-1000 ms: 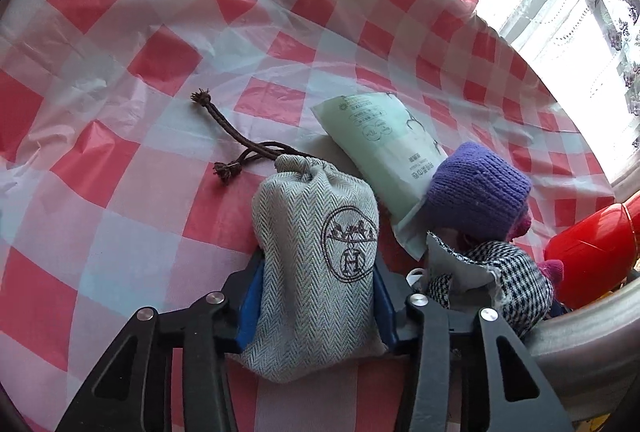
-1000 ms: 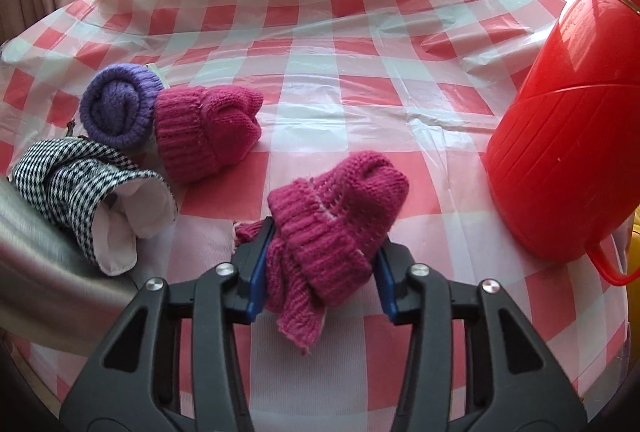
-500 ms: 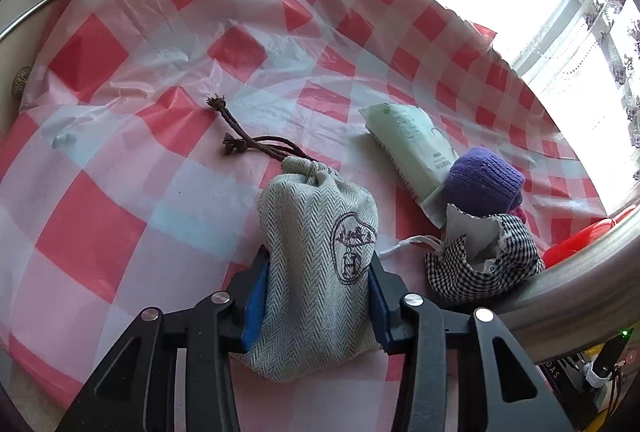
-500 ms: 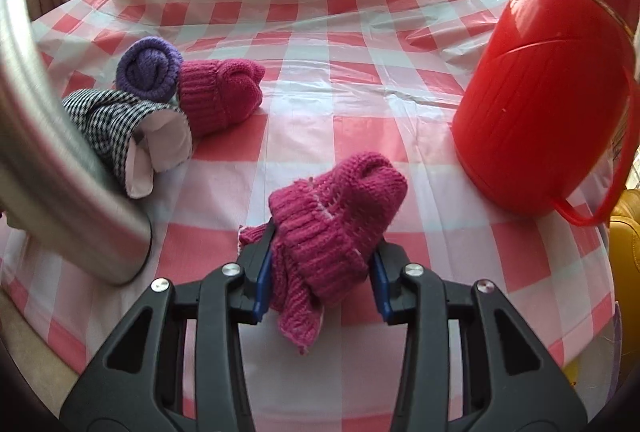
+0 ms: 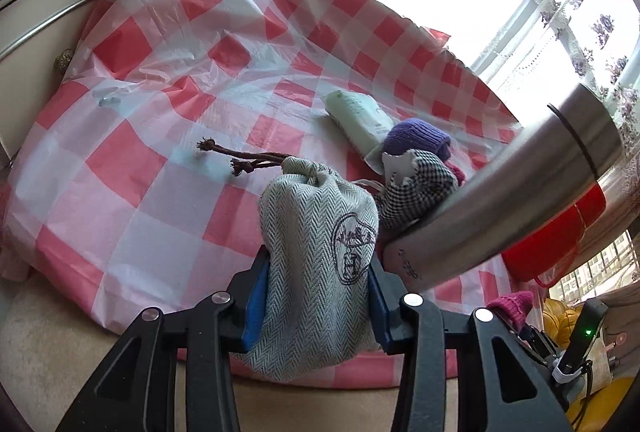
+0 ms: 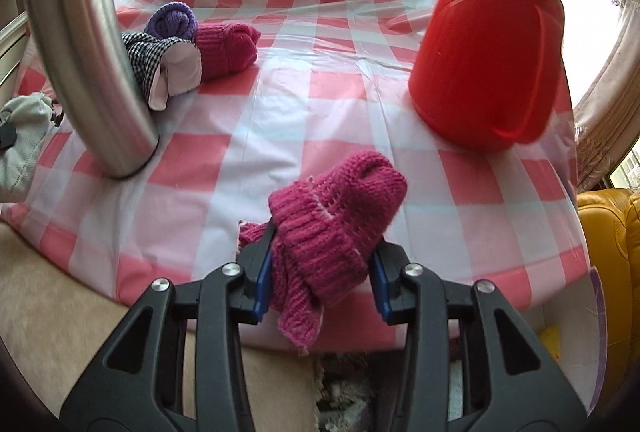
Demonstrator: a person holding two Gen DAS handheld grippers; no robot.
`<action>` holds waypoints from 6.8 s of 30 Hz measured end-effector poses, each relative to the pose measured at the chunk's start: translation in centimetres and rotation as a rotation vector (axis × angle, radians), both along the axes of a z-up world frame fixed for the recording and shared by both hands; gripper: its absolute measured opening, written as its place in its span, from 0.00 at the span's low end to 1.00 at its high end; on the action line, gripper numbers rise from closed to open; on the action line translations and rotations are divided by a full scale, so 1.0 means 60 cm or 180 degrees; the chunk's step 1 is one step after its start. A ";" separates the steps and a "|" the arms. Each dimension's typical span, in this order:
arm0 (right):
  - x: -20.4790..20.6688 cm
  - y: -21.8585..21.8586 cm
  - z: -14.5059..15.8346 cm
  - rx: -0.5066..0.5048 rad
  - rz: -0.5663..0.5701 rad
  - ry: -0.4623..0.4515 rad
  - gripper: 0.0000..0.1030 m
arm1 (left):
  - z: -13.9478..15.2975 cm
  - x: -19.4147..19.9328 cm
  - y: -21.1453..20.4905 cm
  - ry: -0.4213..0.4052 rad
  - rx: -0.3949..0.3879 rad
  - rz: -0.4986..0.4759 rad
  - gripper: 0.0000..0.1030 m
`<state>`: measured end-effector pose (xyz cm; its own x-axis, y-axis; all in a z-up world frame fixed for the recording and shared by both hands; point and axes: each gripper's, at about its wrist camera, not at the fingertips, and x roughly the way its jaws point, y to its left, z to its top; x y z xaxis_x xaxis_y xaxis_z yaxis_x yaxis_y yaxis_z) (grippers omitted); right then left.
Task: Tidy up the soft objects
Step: 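Carry the grey pouch and pink glove over the white box, then open both tools to drop the pouch and glove into the box, then move both open tools back toward the remaining table items, then grasp the purple knit glove with the left tool while the right tool grasps the pink knit glove, then carry the purple and pink gloves over the white box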
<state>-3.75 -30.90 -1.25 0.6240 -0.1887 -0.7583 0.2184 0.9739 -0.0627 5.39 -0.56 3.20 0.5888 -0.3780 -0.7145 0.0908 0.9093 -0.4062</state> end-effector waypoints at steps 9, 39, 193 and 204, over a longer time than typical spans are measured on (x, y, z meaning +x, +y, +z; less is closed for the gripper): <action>-0.078 -0.016 -0.001 0.0071 -0.0012 -0.0024 0.42 | 0.035 -0.089 -0.062 -0.0131 0.0030 -0.0391 0.42; -0.386 -0.281 -0.060 0.0302 -0.1114 0.0249 0.42 | 0.069 -0.284 -0.605 -0.0842 0.0603 -0.2938 0.43; 0.317 -0.024 0.033 0.0197 0.0639 -0.0044 0.38 | 0.018 0.300 -0.182 0.0147 -0.0381 -0.1291 0.36; 0.215 -0.031 0.049 0.0131 0.0425 -0.0154 0.38 | 0.047 0.240 -0.083 -0.0188 -0.0003 -0.0572 0.36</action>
